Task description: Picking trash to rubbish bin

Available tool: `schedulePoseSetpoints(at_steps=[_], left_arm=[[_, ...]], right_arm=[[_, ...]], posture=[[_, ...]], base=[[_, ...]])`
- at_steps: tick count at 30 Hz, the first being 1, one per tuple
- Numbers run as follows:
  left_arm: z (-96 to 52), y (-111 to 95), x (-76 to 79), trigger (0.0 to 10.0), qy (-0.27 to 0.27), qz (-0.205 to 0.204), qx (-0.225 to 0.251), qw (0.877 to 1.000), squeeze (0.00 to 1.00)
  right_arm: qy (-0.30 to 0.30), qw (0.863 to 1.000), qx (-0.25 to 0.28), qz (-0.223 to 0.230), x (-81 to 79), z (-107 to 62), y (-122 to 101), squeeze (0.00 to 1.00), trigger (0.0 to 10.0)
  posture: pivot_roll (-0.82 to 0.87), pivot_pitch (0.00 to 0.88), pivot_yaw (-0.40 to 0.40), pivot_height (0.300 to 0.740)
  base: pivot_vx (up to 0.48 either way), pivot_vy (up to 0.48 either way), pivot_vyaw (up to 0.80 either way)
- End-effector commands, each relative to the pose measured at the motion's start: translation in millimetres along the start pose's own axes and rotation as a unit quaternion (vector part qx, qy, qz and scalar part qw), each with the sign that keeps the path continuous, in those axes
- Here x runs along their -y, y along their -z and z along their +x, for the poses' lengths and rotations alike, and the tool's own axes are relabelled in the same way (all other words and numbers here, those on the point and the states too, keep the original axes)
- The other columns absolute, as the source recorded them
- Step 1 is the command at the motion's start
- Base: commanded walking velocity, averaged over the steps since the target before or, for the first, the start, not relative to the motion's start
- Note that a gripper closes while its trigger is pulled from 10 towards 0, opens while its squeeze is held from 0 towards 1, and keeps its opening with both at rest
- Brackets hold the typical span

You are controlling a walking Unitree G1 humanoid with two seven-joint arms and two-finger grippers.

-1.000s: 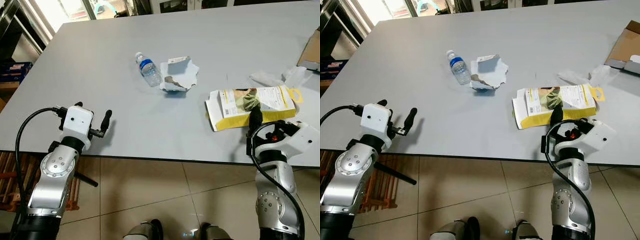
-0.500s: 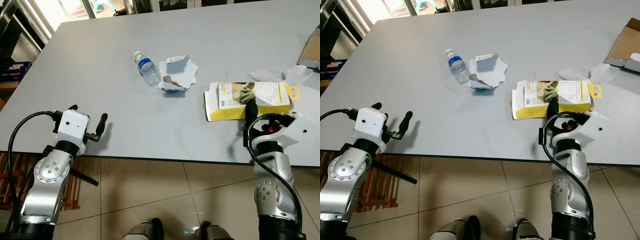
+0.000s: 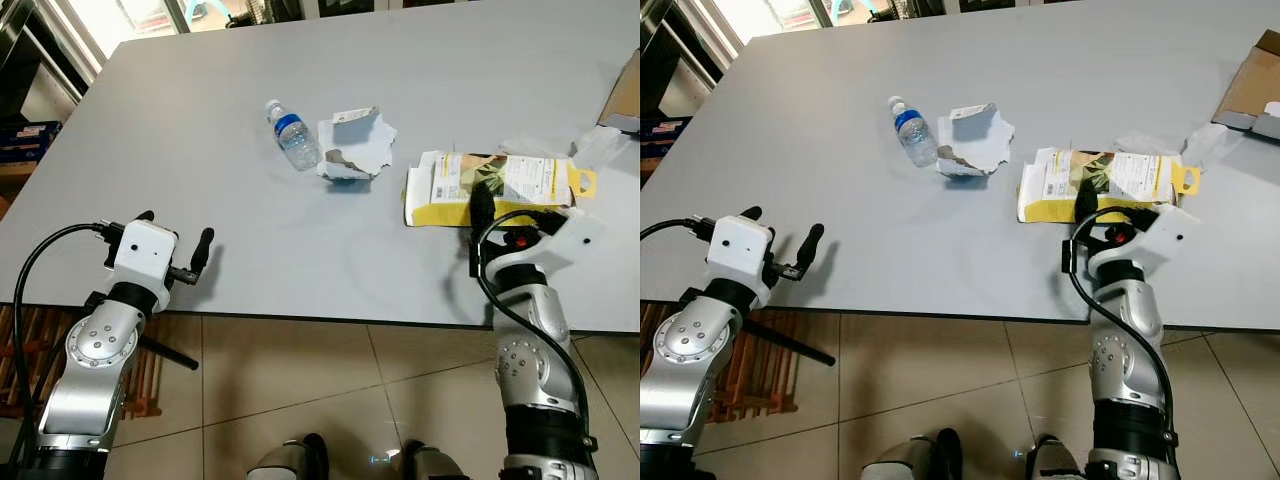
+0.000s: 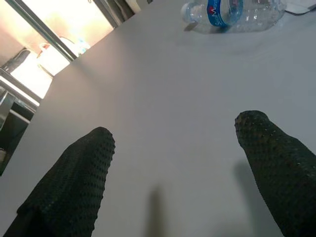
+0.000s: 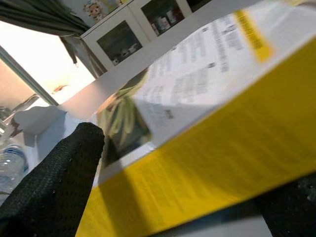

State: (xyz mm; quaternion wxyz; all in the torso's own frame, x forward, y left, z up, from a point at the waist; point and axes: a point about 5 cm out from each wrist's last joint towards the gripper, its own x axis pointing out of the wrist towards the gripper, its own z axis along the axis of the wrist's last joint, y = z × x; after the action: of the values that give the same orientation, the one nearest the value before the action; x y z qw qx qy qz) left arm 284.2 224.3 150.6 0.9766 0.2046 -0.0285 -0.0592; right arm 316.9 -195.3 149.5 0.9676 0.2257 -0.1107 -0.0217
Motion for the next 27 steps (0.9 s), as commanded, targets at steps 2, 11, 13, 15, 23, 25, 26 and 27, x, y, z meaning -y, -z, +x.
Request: schedulePoseSetpoints(at_steps=[2, 11, 13, 15, 23, 25, 26, 27], left_arm=[[-5.7, 3.6, -6.1, 10.0, -0.007, 0.008, -0.012, 1.0, 0.0], [-6.6, 3.8, -4.7, 10.0, -0.005, 0.008, -0.013, 1.0, 0.0], [-6.3, 3.9, -4.2, 10.0, -0.005, 0.008, -0.013, 1.0, 0.0], [-6.2, 4.0, -3.9, 10.0, -0.004, 0.008, -0.013, 1.0, 0.0], [-4.8, 3.7, -2.9, 10.0, -0.002, 0.008, -0.012, 1.0, 0.0], [-4.8, 3.6, -2.9, 10.0, -0.003, 0.009, -0.012, 1.0, 0.0], [-4.6, 3.6, -2.9, 10.0, -0.003, 0.009, -0.012, 1.0, 0.0], [-4.5, 3.5, -2.9, 10.0, -0.003, 0.009, -0.012, 1.0, 0.0]], right_arm=[[0.002, 0.998, -0.055, 0.02, -3.5, -2.7, 27.0, 0.0, 4.1], [-0.011, 0.999, -0.044, 0.016, -10.0, 3.4, 25.5, 0.0, 0.0], [-0.011, 0.999, -0.043, 0.014, -9.4, 3.4, 25.6, 0.0, 0.0], [-0.01, 0.999, -0.042, 0.013, -8.7, 3.3, 25.8, 0.0, 0.0], [-0.01, 0.999, -0.038, 0.007, -8.3, 4.1, 25.9, 0.0, 0.0], [-0.01, 0.999, -0.037, 0.007, -8.3, 4.2, 25.7, 0.0, 0.0], [-0.01, 0.999, -0.037, 0.007, -8.4, 4.4, 25.7, 0.0, 0.0], [-0.01, 0.999, -0.036, 0.007, -8.5, 4.7, 25.7, 0.0, 0.0]], posture=[[0.15, 0.238, 0.21, 0.74], [0.15, 0.236, 0.21, 0.74], [0.15, 0.233, 0.21, 0.74], [0.15, 0.233, 0.21, 0.74], [0.15, 0.229, 0.212, 0.74], [0.15, 0.229, 0.212, 0.74], [0.15, 0.227, 0.213, 0.74], [0.15, 0.227, 0.213, 0.74]], base=[[0.0, 0.0, 0.0], [0.0, 0.0, 0.0], [0.0, 0.0, 0.0], [0.0, 0.0, 0.0], [0.0, 0.0, 0.0], [0.0, 0.0, 0.0], [0.0, 0.0, 0.0], [0.0, 0.0, 0.0]])
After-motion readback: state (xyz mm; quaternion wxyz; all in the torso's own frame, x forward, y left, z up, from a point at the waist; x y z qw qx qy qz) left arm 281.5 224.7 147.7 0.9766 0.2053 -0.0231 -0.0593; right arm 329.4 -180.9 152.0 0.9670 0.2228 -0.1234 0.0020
